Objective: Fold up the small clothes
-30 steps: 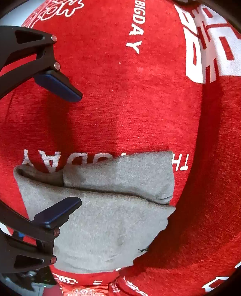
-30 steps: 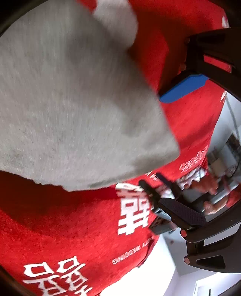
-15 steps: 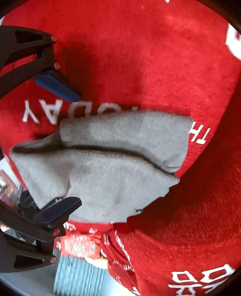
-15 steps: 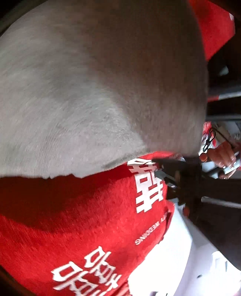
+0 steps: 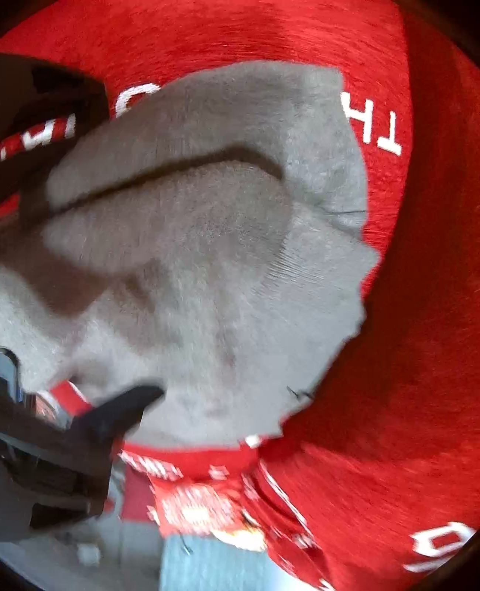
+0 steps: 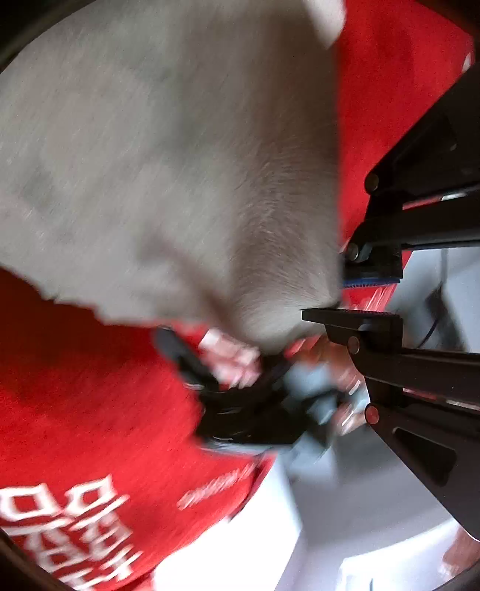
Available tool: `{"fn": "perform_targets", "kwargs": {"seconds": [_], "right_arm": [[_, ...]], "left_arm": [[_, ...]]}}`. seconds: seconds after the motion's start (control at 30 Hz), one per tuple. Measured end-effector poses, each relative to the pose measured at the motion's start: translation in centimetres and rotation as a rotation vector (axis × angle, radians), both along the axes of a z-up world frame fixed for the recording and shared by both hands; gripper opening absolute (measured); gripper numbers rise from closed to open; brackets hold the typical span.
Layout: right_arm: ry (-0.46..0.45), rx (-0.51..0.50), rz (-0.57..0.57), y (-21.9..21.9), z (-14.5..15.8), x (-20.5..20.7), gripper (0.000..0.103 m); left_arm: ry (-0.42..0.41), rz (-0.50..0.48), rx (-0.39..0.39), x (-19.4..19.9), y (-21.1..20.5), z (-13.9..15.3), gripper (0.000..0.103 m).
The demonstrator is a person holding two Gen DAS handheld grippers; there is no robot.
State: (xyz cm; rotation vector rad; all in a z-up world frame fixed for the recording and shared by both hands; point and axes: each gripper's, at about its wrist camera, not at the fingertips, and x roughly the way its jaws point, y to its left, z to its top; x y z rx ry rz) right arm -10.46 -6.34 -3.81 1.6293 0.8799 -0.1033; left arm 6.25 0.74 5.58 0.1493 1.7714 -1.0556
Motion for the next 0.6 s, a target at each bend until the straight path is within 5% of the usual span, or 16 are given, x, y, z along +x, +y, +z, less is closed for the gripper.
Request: {"fn": "perform_targets", "kwargs": {"seconds": [0.07, 0.13, 0.23, 0.3, 0.37, 0.53, 0.6], "right_arm": [[0.075, -0.063, 0.117, -0.2, 0.8, -0.4, 0.026], [0.090, -0.125, 0.137, -1.4, 1.9, -1.3, 0.043], [0.111, -0.232, 0.060, -5.1, 3.5, -2.5, 0.047], [0.133, -0.290, -0.020, -8.1, 3.9, -2.5, 0.040], [0.144, -0.318, -0.045, -9.9, 3.7, -1.7, 0.007], [0.263, -0.408, 0.116, -11.0, -0.1, 3.3, 0.007], [0.227, -0.404, 0.108, -11.1, -0.6, 3.8, 0.003]], "left_arm": [[-0.064, -0.049, 0.058, -0.5, -0.1, -0.6, 0.042], [-0.064, -0.047, 0.054, -0.2, 0.2, -0.6, 0.036], [-0.048, -0.023, 0.070, 0.1, 0.7, -0.8, 0.036], [-0.068, -0.022, 0.076, -0.4, 0.4, -0.7, 0.036], [-0.116, -0.042, 0.077, -1.1, 0.1, -0.3, 0.033], [-0.174, -0.051, 0.063, -1.5, -0.6, 0.4, 0.020], [-0.178, -0.029, 0.051, -1.5, -0.6, 1.2, 0.019]]}}
